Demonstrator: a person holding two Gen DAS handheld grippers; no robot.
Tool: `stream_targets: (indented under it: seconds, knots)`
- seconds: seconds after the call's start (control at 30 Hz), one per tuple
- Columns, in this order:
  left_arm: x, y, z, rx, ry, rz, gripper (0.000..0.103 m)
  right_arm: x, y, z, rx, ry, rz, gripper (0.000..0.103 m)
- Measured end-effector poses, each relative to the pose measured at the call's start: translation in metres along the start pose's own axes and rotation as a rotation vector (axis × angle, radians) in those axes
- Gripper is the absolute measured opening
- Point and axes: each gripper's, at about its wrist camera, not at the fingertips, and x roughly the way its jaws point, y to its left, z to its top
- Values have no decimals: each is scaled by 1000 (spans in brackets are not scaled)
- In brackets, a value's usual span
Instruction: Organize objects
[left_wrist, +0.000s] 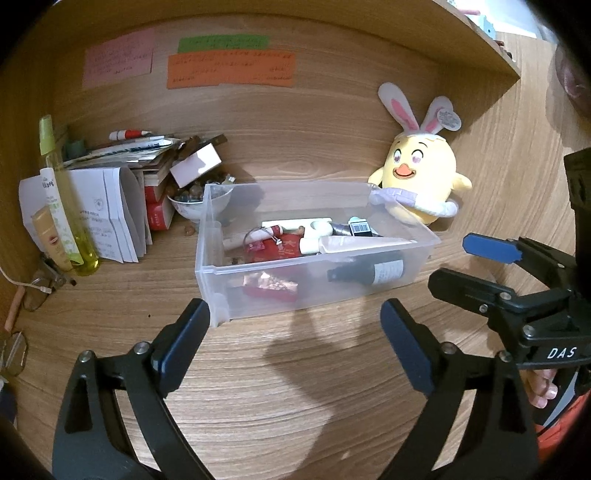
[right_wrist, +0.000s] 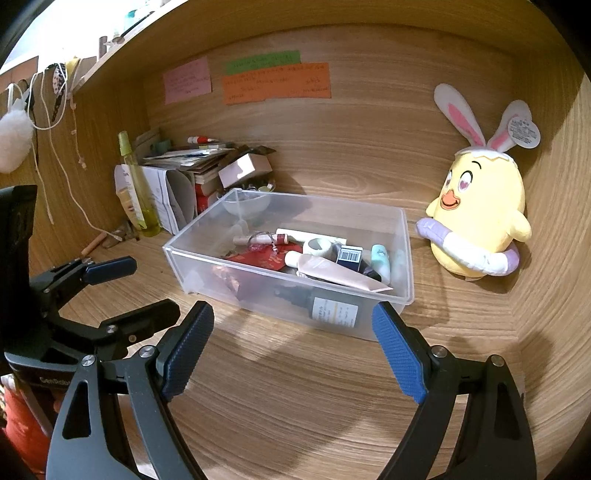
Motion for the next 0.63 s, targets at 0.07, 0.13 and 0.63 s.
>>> stream_targets:
  seconds: [0.07,0.13,0.63]
  knots:
    - [1,0,0,-5,5,-5,95,0,0,0,0,0,2,86]
    - [3,1,0,-7,10,-8,95,0,0,0,1,1,1,86]
    - [11,6,0,-28,27,-12,100,6,-7,-1,12,16,9,86]
